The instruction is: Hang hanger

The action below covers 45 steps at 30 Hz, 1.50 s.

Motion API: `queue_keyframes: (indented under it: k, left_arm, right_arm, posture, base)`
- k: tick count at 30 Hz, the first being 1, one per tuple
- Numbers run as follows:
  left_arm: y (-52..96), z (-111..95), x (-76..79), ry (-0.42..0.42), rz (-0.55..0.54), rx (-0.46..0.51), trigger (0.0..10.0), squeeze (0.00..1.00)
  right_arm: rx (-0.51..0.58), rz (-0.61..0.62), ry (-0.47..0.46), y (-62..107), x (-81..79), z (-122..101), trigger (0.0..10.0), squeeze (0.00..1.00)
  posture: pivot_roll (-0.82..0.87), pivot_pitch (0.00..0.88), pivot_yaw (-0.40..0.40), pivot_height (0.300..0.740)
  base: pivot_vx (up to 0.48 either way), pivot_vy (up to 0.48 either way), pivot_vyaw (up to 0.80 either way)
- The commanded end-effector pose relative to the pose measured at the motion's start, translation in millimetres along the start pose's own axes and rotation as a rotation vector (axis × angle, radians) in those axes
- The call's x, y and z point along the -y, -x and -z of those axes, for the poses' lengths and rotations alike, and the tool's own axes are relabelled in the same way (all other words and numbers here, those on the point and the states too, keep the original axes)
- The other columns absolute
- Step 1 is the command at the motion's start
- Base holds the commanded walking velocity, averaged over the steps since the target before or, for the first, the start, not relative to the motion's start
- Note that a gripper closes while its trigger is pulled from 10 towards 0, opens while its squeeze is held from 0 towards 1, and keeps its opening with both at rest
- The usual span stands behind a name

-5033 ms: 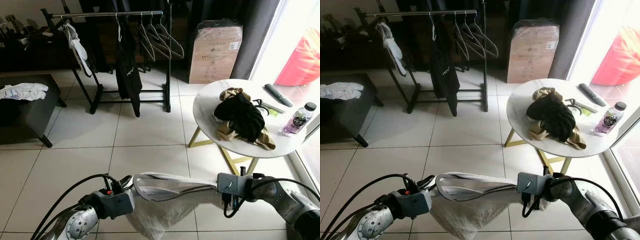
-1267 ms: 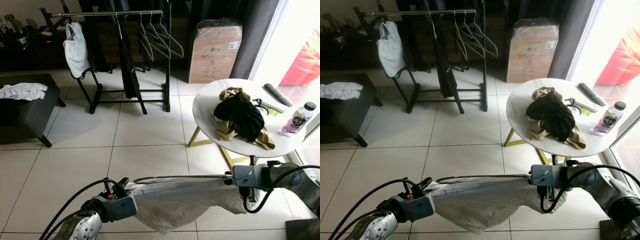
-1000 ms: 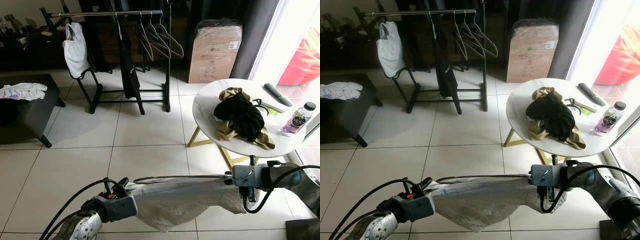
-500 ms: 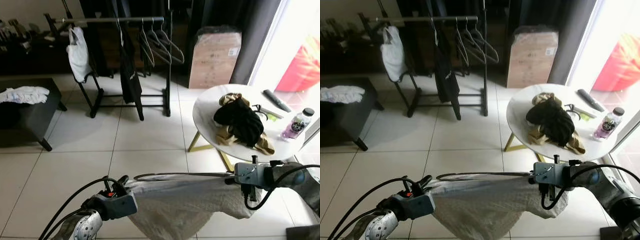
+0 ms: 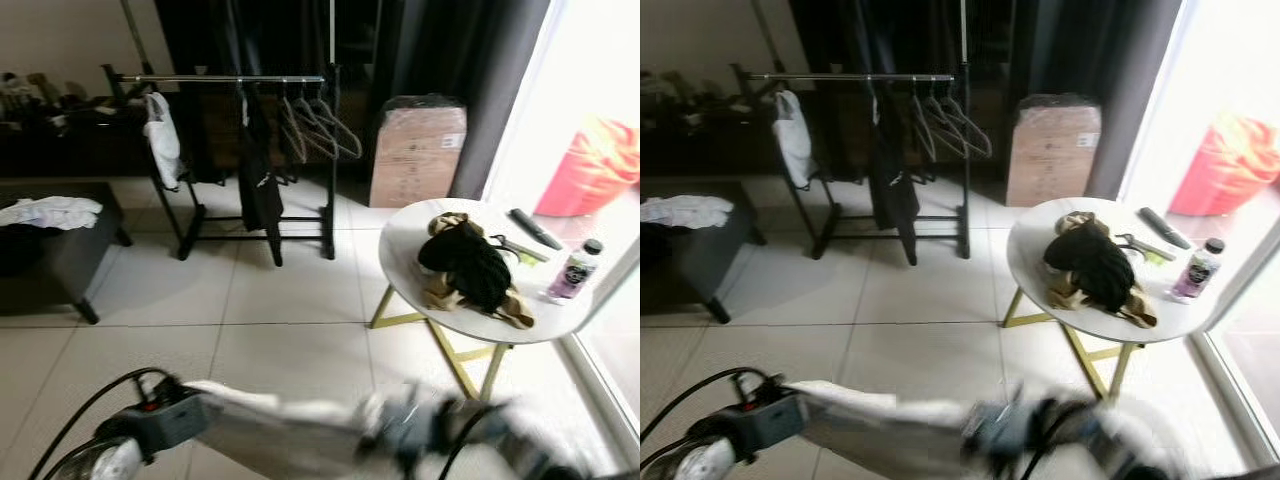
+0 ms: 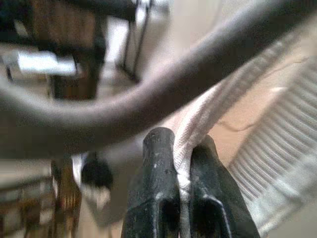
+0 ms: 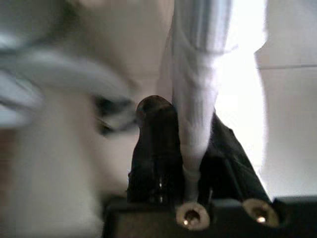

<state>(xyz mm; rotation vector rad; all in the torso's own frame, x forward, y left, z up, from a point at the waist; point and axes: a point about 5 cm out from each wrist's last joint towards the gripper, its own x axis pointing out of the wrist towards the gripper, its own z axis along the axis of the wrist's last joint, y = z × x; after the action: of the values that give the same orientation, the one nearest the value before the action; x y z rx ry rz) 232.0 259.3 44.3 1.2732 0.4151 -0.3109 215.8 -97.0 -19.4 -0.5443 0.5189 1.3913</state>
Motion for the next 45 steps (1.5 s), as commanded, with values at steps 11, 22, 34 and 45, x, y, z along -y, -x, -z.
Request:
queue_keyframes:
  k: [11, 22, 34, 45]
  left_arm:
    - [1.5, 12.1, -13.6, -0.008, -0.039, -0.046, 0.0, 0.00]
    - [1.5, 12.1, -13.6, -0.008, -0.039, -0.046, 0.0, 0.00]
    - [1.5, 12.1, -13.6, -0.008, -0.039, -0.046, 0.0, 0.00]
    - [1.2, 12.1, -15.0, -0.004, -0.058, -0.054, 0.0, 0.00]
  right_arm:
    - [-0.725, 0.610, -0.020, 289.9, 99.7, 59.3, 0.0, 0.00]
    - [-0.725, 0.610, -0.020, 289.9, 99.7, 59.3, 0.0, 0.00]
    - [-0.725, 0.610, -0.020, 289.9, 99.7, 59.3, 0.0, 0.00]
    - [-0.606, 0.644, -0.065, 284.8, 104.4, 52.0, 0.0, 0.00]
  posture:
    - [-0.09, 0.185, 0.019, 0.740]
    - [-0.09, 0.185, 0.019, 0.740]
    - [-0.09, 0.185, 0.019, 0.740]
    - [-0.09, 0.000, 0.000, 0.740]
  base:
    - [0.000, 0.000, 0.00]
    - [0.000, 0.000, 0.00]
    - [0.000, 0.000, 0.00]
    - [0.000, 0.000, 0.00]
